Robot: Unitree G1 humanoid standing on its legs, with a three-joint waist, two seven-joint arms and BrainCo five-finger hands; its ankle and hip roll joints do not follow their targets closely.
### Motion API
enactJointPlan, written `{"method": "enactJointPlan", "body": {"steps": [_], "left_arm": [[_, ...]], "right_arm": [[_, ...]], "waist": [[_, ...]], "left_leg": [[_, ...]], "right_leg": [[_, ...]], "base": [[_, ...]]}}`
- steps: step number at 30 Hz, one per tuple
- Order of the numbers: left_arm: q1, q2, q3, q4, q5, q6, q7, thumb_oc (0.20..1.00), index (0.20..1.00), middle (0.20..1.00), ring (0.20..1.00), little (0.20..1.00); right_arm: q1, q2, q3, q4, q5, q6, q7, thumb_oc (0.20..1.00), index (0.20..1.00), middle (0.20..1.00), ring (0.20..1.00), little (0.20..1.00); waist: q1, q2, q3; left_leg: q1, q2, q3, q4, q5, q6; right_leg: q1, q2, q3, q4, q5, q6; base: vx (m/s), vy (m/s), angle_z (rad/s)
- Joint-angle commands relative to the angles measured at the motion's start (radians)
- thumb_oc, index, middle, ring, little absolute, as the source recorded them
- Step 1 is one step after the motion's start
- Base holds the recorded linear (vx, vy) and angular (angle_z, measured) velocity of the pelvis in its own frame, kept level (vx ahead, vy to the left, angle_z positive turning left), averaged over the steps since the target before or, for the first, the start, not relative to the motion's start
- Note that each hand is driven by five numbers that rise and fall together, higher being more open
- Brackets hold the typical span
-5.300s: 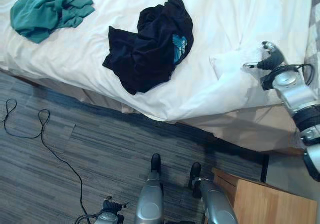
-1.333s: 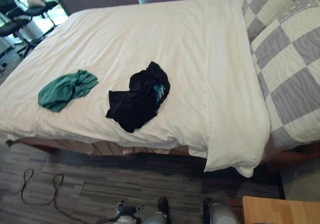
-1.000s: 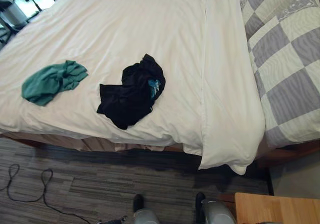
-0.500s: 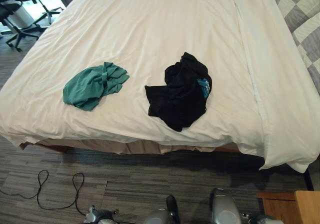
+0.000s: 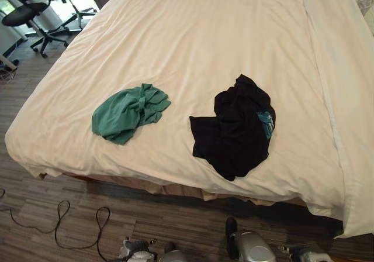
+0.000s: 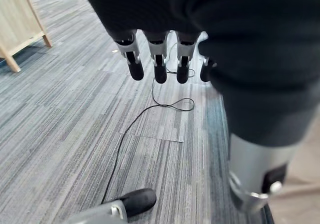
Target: Tidy up the quilt and then pick up the clothes from the bed and put them into the laundry hamper.
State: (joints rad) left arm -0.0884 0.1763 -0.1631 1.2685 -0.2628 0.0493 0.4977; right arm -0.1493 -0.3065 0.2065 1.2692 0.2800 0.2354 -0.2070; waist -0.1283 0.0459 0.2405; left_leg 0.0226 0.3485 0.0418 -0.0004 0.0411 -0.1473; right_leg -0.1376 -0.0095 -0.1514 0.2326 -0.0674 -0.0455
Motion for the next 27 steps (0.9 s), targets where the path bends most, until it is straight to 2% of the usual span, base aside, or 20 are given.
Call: {"method": "enactJointPlan", "body": {"steps": [1, 2, 3, 4, 5, 6, 7, 8, 9, 10, 12, 14, 15, 16, 17, 18, 21, 22, 24, 27], "left_arm": [[0.004, 0.041, -0.011, -0.033, 0.127, -0.019, 0.073, 1.000, 1.000, 1.000, 1.000, 1.000], [0.002, 0.045, -0.021, -0.024, 0.093, -0.011, 0.101, 1.000, 1.000, 1.000, 1.000, 1.000], [0.003, 0.046, -0.022, -0.018, 0.086, -0.003, 0.105, 1.000, 1.000, 1.000, 1.000, 1.000], [0.002, 0.050, -0.022, -0.009, 0.116, -0.002, 0.092, 1.000, 1.000, 1.000, 1.000, 1.000], [0.001, 0.052, -0.023, -0.006, 0.131, -0.005, 0.083, 1.000, 1.000, 1.000, 1.000, 1.000], [-0.003, 0.059, -0.028, 0.000, 0.173, -0.015, 0.060, 1.000, 1.000, 1.000, 1.000, 1.000], [-0.009, 0.072, -0.051, 0.004, 0.193, -0.049, 0.048, 1.000, 1.000, 1.000, 1.000, 1.000], [-0.008, 0.087, -0.062, -0.005, 0.165, -0.072, 0.040, 1.000, 1.000, 1.000, 1.000, 1.000], [-0.007, 0.093, -0.065, -0.008, 0.150, -0.079, 0.033, 1.000, 1.000, 1.000, 1.000, 1.000], [-0.001, 0.108, -0.047, -0.024, 0.101, -0.097, 0.012, 1.000, 1.000, 1.000, 1.000, 1.000], [0.004, 0.114, -0.033, -0.032, 0.083, -0.105, 0.008, 1.000, 1.000, 1.000, 1.000, 1.000], [0.005, 0.115, -0.021, -0.044, 0.058, -0.117, 0.024, 1.000, 1.000, 1.000, 1.000, 1.000], [0.000, 0.108, -0.005, -0.052, 0.030, -0.136, 0.040, 1.000, 1.000, 1.000, 1.000, 1.000], [-0.009, 0.103, 0.011, -0.056, 0.005, -0.165, 0.058, 1.000, 1.000, 1.000, 1.000, 1.000], [-0.015, 0.104, 0.009, -0.063, -0.025, -0.186, 0.066, 1.000, 1.000, 1.000, 1.000, 1.000], [-0.025, 0.104, 0.008, -0.094, -0.068, -0.203, 0.084, 1.000, 1.000, 1.000, 1.000, 1.000], [-0.026, 0.100, 0.056, -0.160, -0.142, -0.258, 0.106, 1.000, 1.000, 1.000, 1.000, 1.000], [-0.022, 0.102, 0.079, -0.193, -0.133, -0.269, 0.118, 1.000, 1.000, 1.000, 1.000, 1.000], [0.008, 0.122, 0.140, -0.343, -0.029, -0.302, 0.174, 1.000, 1.000, 1.000, 1.000, 1.000], [0.051, 0.156, 0.174, -0.530, 0.040, -0.292, 0.205, 1.000, 1.000, 1.000, 1.000, 1.000]], "right_arm": [[0.000, -0.007, 0.006, 0.024, 0.037, 0.011, -0.043, 1.000, 1.000, 1.000, 1.000, 1.000], [-0.009, -0.014, 0.009, 0.027, 0.004, -0.004, -0.042, 1.000, 1.000, 1.000, 1.000, 1.000], [-0.014, -0.017, 0.006, 0.027, -0.015, -0.009, -0.045, 1.000, 1.000, 1.000, 1.000, 1.000], [-0.017, -0.020, -0.004, 0.030, -0.029, -0.019, -0.056, 1.000, 1.000, 1.000, 1.000, 1.000], [-0.018, -0.021, -0.007, 0.031, -0.030, -0.020, -0.060, 1.000, 1.000, 1.000, 1.000, 1.000], [-0.016, -0.025, -0.025, 0.025, -0.027, -0.016, -0.064, 1.000, 1.000, 1.000, 1.000, 1.000], [0.002, -0.027, -0.056, 0.019, -0.029, -0.024, -0.039, 1.000, 1.000, 1.000, 1.000, 1.000], [0.010, -0.022, -0.060, 0.013, -0.040, -0.033, -0.031, 1.000, 1.000, 1.000, 1.000, 1.000], [0.013, -0.019, -0.058, 0.011, -0.045, -0.037, -0.029, 1.000, 1.000, 1.000, 1.000, 1.000], [0.017, -0.004, -0.047, 0.000, -0.082, -0.047, -0.017, 1.000, 1.000, 1.000, 1.000, 1.000], [0.014, 0.008, -0.030, -0.005, -0.084, -0.051, -0.014, 1.000, 1.000, 1.000, 1.000, 1.000], [0.008, 0.025, -0.002, -0.018, -0.010, -0.039, -0.029, 1.000, 1.000, 1.000, 1.000, 1.000], [0.000, 0.025, 0.011, -0.024, 0.047, -0.028, -0.033, 1.000, 1.000, 1.000, 1.000, 1.000], [-0.007, 0.039, 0.002, -0.015, 0.086, -0.040, -0.044, 1.000, 1.000, 1.000, 1.000, 1.000], [-0.007, 0.046, -0.004, -0.012, 0.114, -0.054, -0.049, 1.000, 1.000, 1.000, 1.000, 1.000], [0.000, 0.046, -0.011, -0.022, 0.147, -0.069, -0.061, 1.000, 1.000, 1.000, 1.000, 1.000], [0.003, 0.037, -0.050, -0.046, 0.218, -0.161, -0.103, 1.000, 1.000, 1.000, 1.000, 1.000], [0.003, 0.028, -0.068, -0.074, 0.239, -0.176, -0.120, 1.000, 1.000, 1.000, 1.000, 1.000], [0.032, -0.025, -0.121, -0.249, 0.262, -0.239, -0.232, 1.000, 1.000, 1.000, 1.000, 1.000], [0.067, -0.076, -0.168, -0.489, 0.190, -0.213, -0.366, 1.000, 1.000, 1.000, 1.000, 1.000]], "waist": [[0.009, -0.050, 0.040], [0.021, -0.049, 0.041], [0.027, -0.052, 0.040], [0.031, -0.053, 0.037], [0.031, -0.054, 0.037], [0.029, -0.052, 0.035], [0.037, -0.049, 0.032], [0.046, -0.047, 0.031], [0.050, -0.045, 0.031], [0.070, -0.045, 0.029], [0.078, -0.045, 0.027], [0.073, -0.052, 0.022], [0.072, -0.063, 0.025], [0.069, -0.068, 0.027], [0.061, -0.065, 0.028], [0.045, -0.056, 0.026], [0.055, -0.059, 0.011], [0.057, -0.061, 0.008], [0.057, -0.075, -0.014], [0.055, -0.087, -0.023]], "left_leg": [[-0.010, -0.011, -0.019, 0.043, 0.062, 0.055], [-0.031, -0.012, -0.092, 0.051, 0.050, 0.050], [-0.033, -0.024, -0.105, 0.066, 0.014, 0.054], [-0.029, -0.036, -0.091, 0.078, -0.032, 0.061], [-0.028, -0.039, -0.087, 0.083, -0.042, 0.063], [-0.032, -0.048, -0.065, 0.095, -0.060, 0.069], [-0.047, -0.083, -0.054, 0.121, -0.077, 0.077], [-0.050, -0.108, -0.044, 0.132, -0.083, 0.084], [-0.051, -0.116, -0.038, 0.136, -0.085, 0.087], [-0.028, -0.142, 0.006, 0.119, -0.080, 0.098], [-0.008, -0.153, 0.034, 0.092, -0.069, 0.105], [0.015, -0.177, 0.047, 0.046, -0.061, 0.120], [0.016, -0.209, 0.051, 0.040, -0.068, 0.130], [0.024, -0.227, 0.044, 0.020, -0.068, 0.137], [0.031, -0.235, 0.037, 0.001, -0.067, 0.141], [0.032, -0.239, 0.022, -0.019, -0.064, 0.144], [0.025, -0.251, 0.027, -0.024, -0.059, 0.141], [0.028, -0.247, 0.034, -0.024, -0.058, 0.139], [0.036, -0.240, 0.033, -0.037, -0.051, 0.131], [0.032, -0.241, 0.029, -0.032, -0.052, 0.127]], "right_leg": [[0.031, -0.100, 0.203, -0.006, 0.010, 0.156], [0.031, -0.111, 0.257, 0.006, 0.006, 0.174], [0.033, -0.131, 0.272, 0.008, 0.009, 0.186], [0.039, -0.165, 0.277, 0.004, 0.017, 0.199], [0.042, -0.175, 0.277, 0.003, 0.019, 0.203], [0.049, -0.208, 0.267, 0.002, 0.032, 0.206], [0.044, -0.277, 0.240, 0.014, 0.105, 0.196], [0.035, -0.308, 0.221, 0.024, 0.146, 0.192], [0.035, -0.316, 0.213, 0.026, 0.153, 0.190], [0.020, -0.343, 0.151, 0.050, 0.213, 0.194], [0.011, -0.316, 0.119, 0.053, 0.200, 0.199], [0.013, -0.202, 0.071, 0.011, 0.120, 0.199], [0.017, -0.146, 0.043, -0.015, 0.086, 0.185], [-0.023, -0.151, 0.058, -0.009, 0.127, 0.194], [-0.039, -0.130, 0.085, 0.001, 0.129, 0.192], [-0.016, -0.085, 0.116, -0.016, 0.082, 0.173], [0.025, -0.085, 0.112, -0.069, 0.083, 0.171], [0.036, -0.087, 0.109, -0.079, 0.084, 0.170], [0.075, -0.077, 0.127, -0.117, 0.082, 0.163], [0.093, -0.074, 0.136, -0.137, 0.083, 0.158]], "base": [[0.20, 0.651, -0.46], [0.24, 0.841, -0.61], [0.21, 0.893, -0.77], [0.13, 0.573, -0.89], [0.12, 0.562, -1.02], [0.12, 0.612, -0.87], [0.13, 0.698, -0.41], [0.11, 0.567, 0.06], [0.07, 0.501, 0.45], [0.05, 0.432, 0.42], [0.05, 0.301, -0.33], [0.07, 0.183, -0.91], [0.05, 0.198, -0.36], [0.02, 0.161, 0.07], [0.01, 0.094, 0.21], [0.03, 0.053, 0.42], [0.06, 0.018, 0.52], [0.17, -0.034, 0.26], [0.22, -0.051, 0.01], [0.13, -0.022, 0.12]]}}
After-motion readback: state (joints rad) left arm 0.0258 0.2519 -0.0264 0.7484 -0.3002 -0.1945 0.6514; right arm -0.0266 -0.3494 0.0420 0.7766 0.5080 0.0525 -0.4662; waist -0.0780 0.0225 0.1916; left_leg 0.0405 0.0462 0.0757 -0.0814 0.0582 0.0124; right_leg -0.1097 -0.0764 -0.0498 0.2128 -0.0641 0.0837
